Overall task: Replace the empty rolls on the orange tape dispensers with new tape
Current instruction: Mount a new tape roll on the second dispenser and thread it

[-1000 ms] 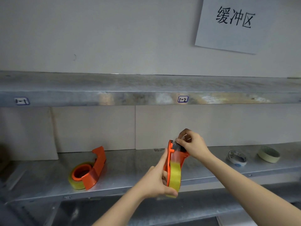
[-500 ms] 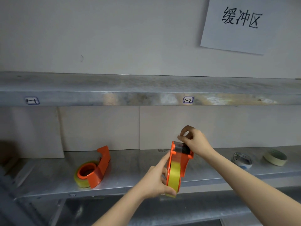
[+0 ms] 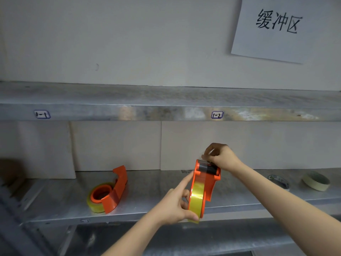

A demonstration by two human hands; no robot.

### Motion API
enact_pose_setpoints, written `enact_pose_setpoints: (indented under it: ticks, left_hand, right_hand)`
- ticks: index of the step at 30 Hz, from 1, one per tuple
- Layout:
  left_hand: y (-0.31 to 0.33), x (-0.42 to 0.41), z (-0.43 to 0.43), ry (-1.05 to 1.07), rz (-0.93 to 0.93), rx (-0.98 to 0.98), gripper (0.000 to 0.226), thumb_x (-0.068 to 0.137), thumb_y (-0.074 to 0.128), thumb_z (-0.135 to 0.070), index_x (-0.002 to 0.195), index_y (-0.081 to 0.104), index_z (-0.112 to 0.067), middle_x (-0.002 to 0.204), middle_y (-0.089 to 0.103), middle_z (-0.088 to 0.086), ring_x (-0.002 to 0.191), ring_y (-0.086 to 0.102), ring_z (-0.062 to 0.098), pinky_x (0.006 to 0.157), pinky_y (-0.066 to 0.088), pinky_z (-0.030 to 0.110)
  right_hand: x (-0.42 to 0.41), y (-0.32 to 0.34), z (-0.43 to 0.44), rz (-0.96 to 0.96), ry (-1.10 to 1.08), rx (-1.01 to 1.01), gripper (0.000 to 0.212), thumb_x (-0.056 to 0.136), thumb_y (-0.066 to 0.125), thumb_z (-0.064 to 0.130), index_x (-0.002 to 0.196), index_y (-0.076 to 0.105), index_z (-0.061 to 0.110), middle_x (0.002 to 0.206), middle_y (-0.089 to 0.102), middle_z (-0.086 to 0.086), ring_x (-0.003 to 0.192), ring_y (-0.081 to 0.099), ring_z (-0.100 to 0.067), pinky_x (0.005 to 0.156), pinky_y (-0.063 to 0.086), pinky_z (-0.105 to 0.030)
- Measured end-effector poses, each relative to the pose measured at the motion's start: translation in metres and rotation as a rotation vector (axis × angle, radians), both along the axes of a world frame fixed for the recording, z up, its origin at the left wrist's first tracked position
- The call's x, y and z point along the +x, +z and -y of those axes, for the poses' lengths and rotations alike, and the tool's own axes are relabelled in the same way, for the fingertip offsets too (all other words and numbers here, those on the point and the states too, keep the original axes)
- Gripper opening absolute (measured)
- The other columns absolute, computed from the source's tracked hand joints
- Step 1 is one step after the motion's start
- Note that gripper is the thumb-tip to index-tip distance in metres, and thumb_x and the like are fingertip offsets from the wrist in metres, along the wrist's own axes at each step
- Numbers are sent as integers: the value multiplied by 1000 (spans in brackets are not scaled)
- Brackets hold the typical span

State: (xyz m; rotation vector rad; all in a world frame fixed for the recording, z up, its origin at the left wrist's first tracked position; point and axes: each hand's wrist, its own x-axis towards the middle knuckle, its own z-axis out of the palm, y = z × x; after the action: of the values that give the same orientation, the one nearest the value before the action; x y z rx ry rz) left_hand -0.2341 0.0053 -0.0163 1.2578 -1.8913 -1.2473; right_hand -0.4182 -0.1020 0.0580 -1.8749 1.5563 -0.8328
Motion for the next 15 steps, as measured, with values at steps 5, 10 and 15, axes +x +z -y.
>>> enact_pose_setpoints:
  ticks: [5, 10, 15]
  left_hand:
    - [-1, 1, -2, 14, -20, -12, 116, 75, 81, -12, 140, 2, -66, 110, 63, 4, 91, 71, 25, 86, 59, 38]
    - [-3, 1, -4, 10, -27, -16, 116, 75, 81, -12, 141, 1, -65, 112, 64, 8, 90, 71, 28, 84, 60, 39]
    - [-5, 3, -2, 23, -72, -2, 118, 74, 81, -10, 143, 1, -62, 115, 60, 19, 89, 70, 33, 85, 59, 41]
  right_hand:
    - [0, 3, 1, -31, 61, 28, 20, 74, 76, 19, 78, 57, 23, 64, 65, -4, 55, 53, -14, 53, 41, -24]
    - [-2, 2, 0, -42, 140, -23, 19, 76, 74, 13, 78, 59, 26, 76, 69, -1, 65, 62, -18, 58, 47, -26]
    - [-3, 4, -5, -130, 219, 43, 27, 93, 54, 21, 67, 64, 24, 67, 63, 8, 67, 56, -10, 58, 41, -9]
